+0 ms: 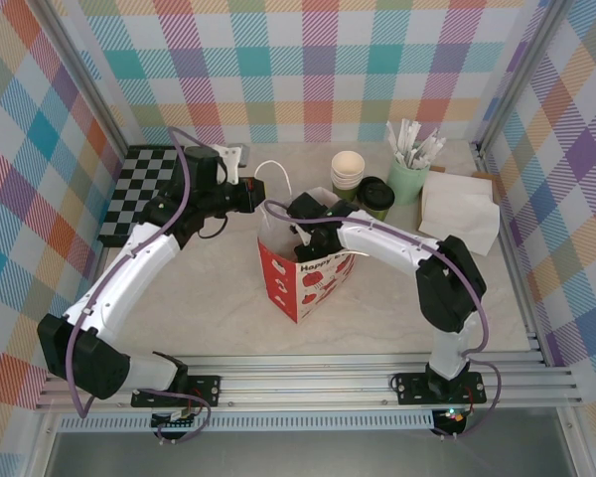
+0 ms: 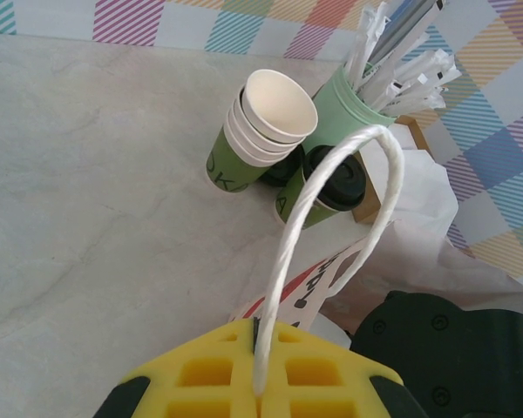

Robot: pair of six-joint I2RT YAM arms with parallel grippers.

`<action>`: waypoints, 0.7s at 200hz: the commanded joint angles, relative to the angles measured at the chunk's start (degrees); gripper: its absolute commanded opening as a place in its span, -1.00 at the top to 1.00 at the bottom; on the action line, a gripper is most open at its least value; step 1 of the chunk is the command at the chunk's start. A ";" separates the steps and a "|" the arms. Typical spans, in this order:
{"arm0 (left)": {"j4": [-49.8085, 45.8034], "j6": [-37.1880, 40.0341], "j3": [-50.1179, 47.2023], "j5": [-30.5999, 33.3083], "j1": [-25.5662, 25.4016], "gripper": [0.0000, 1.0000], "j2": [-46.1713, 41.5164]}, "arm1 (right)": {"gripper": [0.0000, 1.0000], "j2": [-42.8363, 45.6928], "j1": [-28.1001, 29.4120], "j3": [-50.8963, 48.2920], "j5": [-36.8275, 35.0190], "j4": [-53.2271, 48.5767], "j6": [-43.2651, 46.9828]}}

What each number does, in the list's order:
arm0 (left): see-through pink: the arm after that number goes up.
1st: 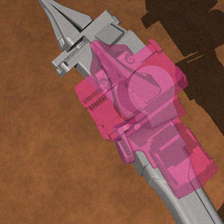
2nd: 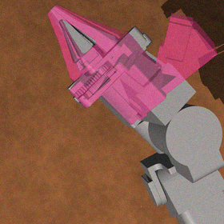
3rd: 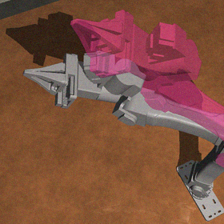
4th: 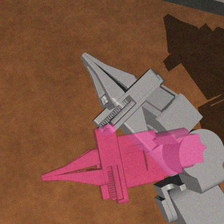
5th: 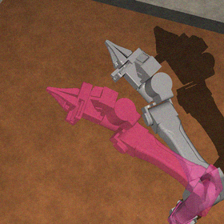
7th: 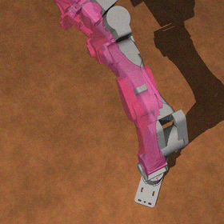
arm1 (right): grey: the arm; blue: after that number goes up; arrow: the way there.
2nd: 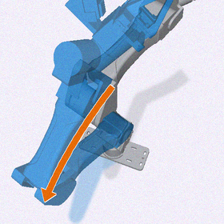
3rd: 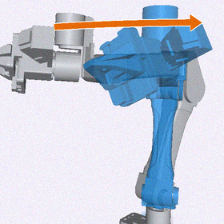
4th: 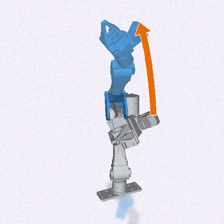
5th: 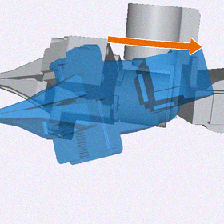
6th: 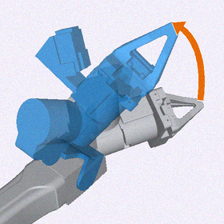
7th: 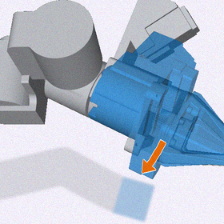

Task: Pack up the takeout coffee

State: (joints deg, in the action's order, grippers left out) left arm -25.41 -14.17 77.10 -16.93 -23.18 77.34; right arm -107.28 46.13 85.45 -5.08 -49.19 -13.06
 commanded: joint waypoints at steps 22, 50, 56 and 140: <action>-0.07 1.17 1.76 -0.21 -0.38 1.00 0.43 | 1.00 -4.36 -0.15 -3.21 -0.71 -0.64 0.57; 0.03 1.17 1.30 -0.47 -0.42 1.00 0.60 | 1.00 -6.58 -0.10 -4.03 -1.43 0.64 0.45; 0.01 1.19 1.27 -0.43 -0.40 1.00 0.58 | 1.00 -7.06 -0.12 -4.13 -2.04 0.88 0.40; -0.81 2.38 2.41 -1.27 -0.46 1.00 0.88 | 1.00 -1.78 0.38 -0.91 0.55 -0.13 1.95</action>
State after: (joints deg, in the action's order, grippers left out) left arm -25.43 -13.43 77.21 -17.10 -23.49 77.97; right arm -111.74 45.93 83.61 -7.18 -48.93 -12.82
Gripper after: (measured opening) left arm 0.040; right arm 0.065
